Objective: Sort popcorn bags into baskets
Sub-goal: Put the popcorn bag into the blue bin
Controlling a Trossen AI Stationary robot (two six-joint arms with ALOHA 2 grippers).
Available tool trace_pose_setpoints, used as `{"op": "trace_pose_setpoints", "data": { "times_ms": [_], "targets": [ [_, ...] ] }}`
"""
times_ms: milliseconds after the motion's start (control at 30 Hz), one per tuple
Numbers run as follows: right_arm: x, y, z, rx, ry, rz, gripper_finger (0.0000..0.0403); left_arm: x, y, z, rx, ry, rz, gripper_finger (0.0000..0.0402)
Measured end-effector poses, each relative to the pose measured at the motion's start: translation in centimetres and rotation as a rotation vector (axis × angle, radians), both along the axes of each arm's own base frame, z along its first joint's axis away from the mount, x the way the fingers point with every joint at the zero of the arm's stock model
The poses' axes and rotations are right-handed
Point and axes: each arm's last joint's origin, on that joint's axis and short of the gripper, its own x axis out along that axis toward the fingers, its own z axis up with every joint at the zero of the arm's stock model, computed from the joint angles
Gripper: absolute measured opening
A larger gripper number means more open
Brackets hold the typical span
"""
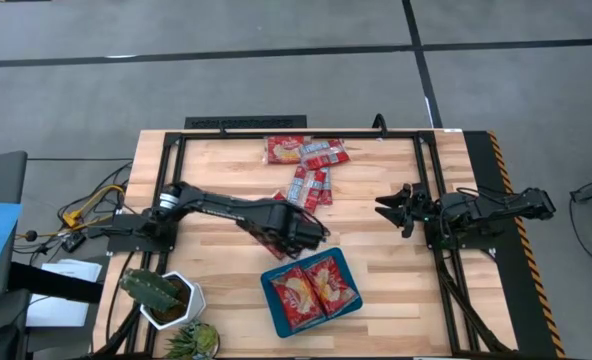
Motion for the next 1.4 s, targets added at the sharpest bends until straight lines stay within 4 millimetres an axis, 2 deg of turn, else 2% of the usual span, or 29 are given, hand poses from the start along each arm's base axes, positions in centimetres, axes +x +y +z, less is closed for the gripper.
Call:
{"op": "trace_pose_setpoints", "data": {
  "times_ms": [167, 300, 400, 633, 767, 900, 1133, 1400],
  "targets": [
    [0.0, 0.0, 0.0, 0.0, 0.0, 0.0, 0.0235, -0.8, 2.7, -1.1, 0.009, 0.135, -0.407, 0.0248],
    [0.0, 0.0, 0.0, 0.0, 0.001, -0.002, 0.0235, -0.1, 3.6, -2.6, 0.047, 0.177, -0.798, 0.0258],
    [0.0, 0.0, 0.0, 0.0, 0.002, -0.002, 0.0235, 0.5, 4.0, -3.9, 0.075, 0.171, -0.961, 0.0259],
    [0.0, 0.0, 0.0, 0.0, 0.002, -0.004, 0.0235, 0.2, 6.6, -7.6, 0.055, 0.201, -0.989, 0.0259],
    [0.0, 0.0, 0.0, -0.001, 0.002, -0.018, 0.0235, 0.6, 7.8, -8.3, 0.016, 0.106, -1.08, 0.0259],
    [0.0, -0.1, 0.0, -0.001, 0.002, -0.018, 0.0235, 1.2, 7.9, -8.1, 0.028, 0.044, -1.21, 0.0259],
    [0.0, -0.1, 0.0, -0.002, 0.002, -0.021, 0.0235, 1.5, 7.8, -8.1, -0.062, -0.054, -1.37, 0.0259],
    [0.0, -0.1, 0.0, -0.002, 0.002, -0.022, 0.0234, 0.6, 8.0, -10.8, -0.04, 0.01, -1.377, 0.0256]
  ]
}}
